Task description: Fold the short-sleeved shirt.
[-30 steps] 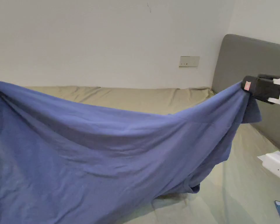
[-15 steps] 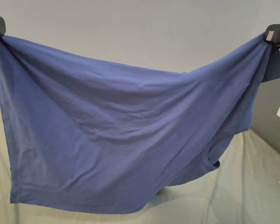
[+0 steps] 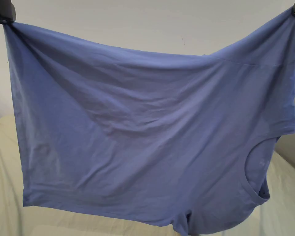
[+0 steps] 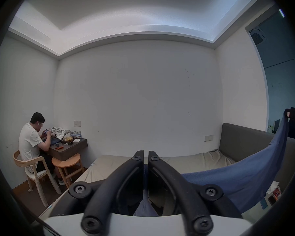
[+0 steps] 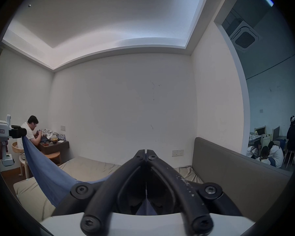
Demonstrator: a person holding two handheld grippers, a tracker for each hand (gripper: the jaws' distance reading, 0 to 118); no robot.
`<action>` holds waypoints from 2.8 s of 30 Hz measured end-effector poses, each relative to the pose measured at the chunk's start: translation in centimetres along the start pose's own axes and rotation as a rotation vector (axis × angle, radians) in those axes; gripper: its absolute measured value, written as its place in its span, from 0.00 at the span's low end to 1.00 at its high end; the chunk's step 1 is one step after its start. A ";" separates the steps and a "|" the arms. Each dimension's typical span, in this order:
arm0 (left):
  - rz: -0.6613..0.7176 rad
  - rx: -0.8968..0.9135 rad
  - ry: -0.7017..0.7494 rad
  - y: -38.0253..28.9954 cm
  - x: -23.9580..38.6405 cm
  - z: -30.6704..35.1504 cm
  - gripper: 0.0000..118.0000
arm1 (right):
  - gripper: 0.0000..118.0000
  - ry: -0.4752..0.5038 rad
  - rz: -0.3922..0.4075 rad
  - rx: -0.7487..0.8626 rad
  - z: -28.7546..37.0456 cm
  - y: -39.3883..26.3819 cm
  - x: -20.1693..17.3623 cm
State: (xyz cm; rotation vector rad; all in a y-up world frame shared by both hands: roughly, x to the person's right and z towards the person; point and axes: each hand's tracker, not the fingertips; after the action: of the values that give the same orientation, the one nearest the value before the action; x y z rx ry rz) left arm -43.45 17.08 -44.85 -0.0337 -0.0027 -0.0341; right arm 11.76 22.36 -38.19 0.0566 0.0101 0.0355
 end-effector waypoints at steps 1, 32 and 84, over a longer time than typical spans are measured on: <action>0.001 0.000 0.003 -0.1 0.1 -0.1 0.02 | 0.00 0.001 0.002 -0.003 -0.2 0.1 -0.1; 0.037 -0.062 0.091 3.0 1.0 -15.1 0.02 | 0.00 -0.070 0.038 0.011 -17.2 5.5 -2.7; 0.214 -0.550 -0.070 -42.1 -0.9 11.3 0.02 | 0.00 0.247 0.030 -0.648 15.4 -41.1 -5.0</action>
State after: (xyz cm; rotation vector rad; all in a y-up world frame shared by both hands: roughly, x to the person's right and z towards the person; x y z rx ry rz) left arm -45.85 -24.51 -32.16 -0.5846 -0.0593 0.1818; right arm 8.37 -19.68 -25.10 -0.5962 0.2431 0.0744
